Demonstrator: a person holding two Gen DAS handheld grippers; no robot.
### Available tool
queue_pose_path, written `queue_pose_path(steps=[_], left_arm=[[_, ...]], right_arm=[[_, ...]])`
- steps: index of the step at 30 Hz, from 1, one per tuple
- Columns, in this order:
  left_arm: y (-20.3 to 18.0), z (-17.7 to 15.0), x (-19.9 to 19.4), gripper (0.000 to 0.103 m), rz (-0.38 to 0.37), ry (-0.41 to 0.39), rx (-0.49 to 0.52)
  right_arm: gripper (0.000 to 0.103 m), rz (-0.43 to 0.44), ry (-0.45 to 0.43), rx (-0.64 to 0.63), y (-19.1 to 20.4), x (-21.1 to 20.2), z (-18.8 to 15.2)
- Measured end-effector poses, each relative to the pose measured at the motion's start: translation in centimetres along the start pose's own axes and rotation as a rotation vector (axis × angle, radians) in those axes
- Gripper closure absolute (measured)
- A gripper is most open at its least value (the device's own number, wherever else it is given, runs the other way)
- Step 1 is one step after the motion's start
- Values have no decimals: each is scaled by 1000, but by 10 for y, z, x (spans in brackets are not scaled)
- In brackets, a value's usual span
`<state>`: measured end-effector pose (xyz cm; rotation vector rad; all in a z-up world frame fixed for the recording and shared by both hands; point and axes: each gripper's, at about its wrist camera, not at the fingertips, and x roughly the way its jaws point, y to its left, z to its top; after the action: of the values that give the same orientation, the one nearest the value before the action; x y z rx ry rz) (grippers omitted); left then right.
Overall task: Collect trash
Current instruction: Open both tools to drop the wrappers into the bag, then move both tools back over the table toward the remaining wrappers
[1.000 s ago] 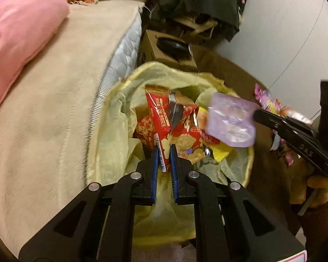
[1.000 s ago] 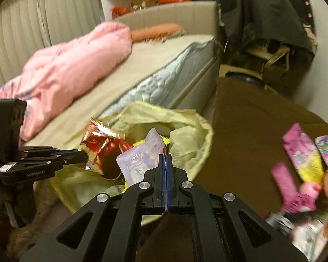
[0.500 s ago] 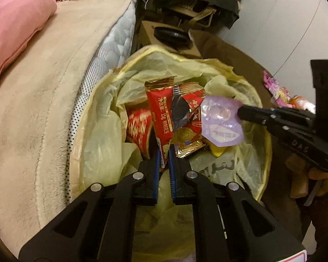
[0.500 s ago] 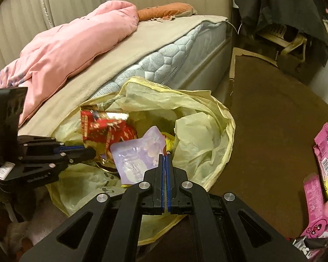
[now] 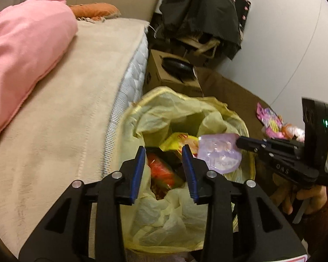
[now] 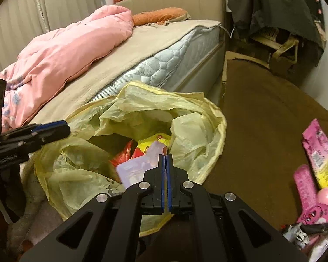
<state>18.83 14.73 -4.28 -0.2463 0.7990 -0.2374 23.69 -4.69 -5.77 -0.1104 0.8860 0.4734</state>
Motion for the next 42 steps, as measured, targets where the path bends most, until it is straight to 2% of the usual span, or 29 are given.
queue_pose_path(steps=[5,9,11,13,15,16,17,18,20,24,28,33,36,38,40,42], left_arm=[[4,3,-18,69,19,-54,-44],[-6,5,-33,67,28,-95,-28],[-12,7,-39,64,25,-114,-19],[-14,7,-41,64,30,-120,-24],[-13,6,-43,64,28,-121,-39],[-12,5,-44,64,28,-123,-44],[-10,4,-46,64,32,-126,-48],[-8,3,-47,64,34,-128,-49],[-3,2,-49,63,32,-128,-61],[2,1,-49,63,23,-133,-79],[-3,-1,-45,63,20,-123,-69],[-31,-3,-47,63,10,-126,3],[-59,-5,-48,62,-17,-124,55],[-79,-7,-48,61,-51,-116,84],[-100,-10,-44,59,-84,-107,111],[-126,-14,-34,58,-116,-91,144]], right_arm=[[99,-33,-31,3,-5,-26,-5],[98,-10,-62,21,-15,-48,-7],[94,-7,-72,24,-16,-52,-3],[78,37,-86,29,-13,-48,6],[72,77,-83,41,-7,-39,14],[64,120,-76,57,-4,-30,18],[53,165,-59,65,0,-18,20],[29,169,-41,57,4,-11,20],[28,111,-33,15,14,-6,18],[28,48,-84,-45,17,-25,9],[28,-30,-120,-74,5,-60,-5],[28,-131,-159,-94,-18,-110,-33],[28,-192,-184,-49,-38,-140,-50],[28,-264,-228,21,-64,-170,-69],[28,-328,-228,112,-91,-190,-85],[28,-338,-237,180,-113,-204,-100]])
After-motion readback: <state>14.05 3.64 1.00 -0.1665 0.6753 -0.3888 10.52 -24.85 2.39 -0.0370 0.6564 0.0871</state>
